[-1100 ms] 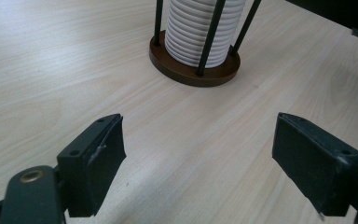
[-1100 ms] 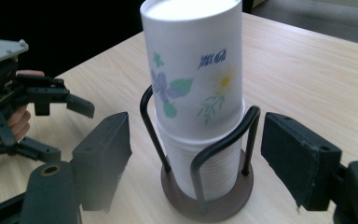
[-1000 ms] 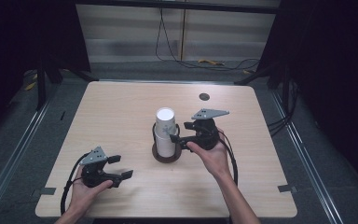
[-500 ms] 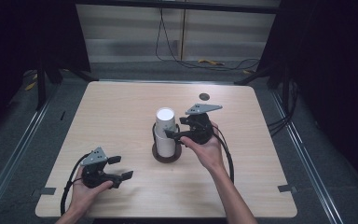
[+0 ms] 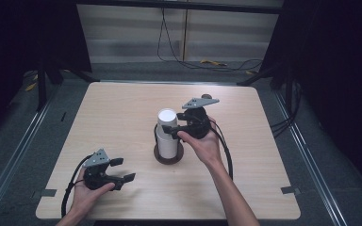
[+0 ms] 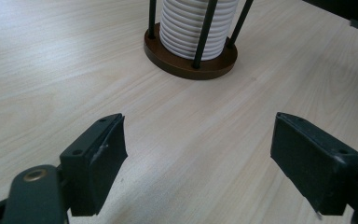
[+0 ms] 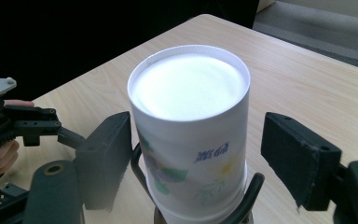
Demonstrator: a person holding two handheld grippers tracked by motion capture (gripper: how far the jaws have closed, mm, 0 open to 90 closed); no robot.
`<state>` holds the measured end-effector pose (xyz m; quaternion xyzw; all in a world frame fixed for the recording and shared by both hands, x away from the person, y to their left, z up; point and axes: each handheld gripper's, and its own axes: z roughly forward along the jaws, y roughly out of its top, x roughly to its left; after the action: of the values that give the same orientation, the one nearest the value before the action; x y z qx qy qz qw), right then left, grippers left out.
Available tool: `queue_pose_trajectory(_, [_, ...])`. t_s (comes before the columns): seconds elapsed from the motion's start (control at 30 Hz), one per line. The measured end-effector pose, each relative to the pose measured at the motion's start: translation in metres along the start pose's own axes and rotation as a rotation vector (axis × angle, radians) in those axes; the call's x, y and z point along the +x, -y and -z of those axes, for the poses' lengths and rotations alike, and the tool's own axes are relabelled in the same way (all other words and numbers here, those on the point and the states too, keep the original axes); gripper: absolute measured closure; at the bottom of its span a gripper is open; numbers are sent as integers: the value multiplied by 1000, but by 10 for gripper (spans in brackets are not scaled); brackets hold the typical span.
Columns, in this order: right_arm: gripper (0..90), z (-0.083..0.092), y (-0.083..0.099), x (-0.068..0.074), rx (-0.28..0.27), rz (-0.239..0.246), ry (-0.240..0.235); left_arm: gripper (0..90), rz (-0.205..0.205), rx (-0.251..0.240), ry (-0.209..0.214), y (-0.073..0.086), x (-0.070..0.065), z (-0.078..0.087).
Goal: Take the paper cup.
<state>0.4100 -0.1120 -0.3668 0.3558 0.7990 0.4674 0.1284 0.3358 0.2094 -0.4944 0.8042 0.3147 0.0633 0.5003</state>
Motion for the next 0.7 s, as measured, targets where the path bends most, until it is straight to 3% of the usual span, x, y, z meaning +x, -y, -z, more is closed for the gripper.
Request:
queue_pose_trajectory(0.33, [253, -12, -6, -1, 18, -1, -21, 183, -5, 5, 3, 0, 0, 0])
queue_pose_trajectory(0.7, [303, -16, -6, 3, 25, 33, 1, 183, -4, 7, 0, 0, 0, 0])
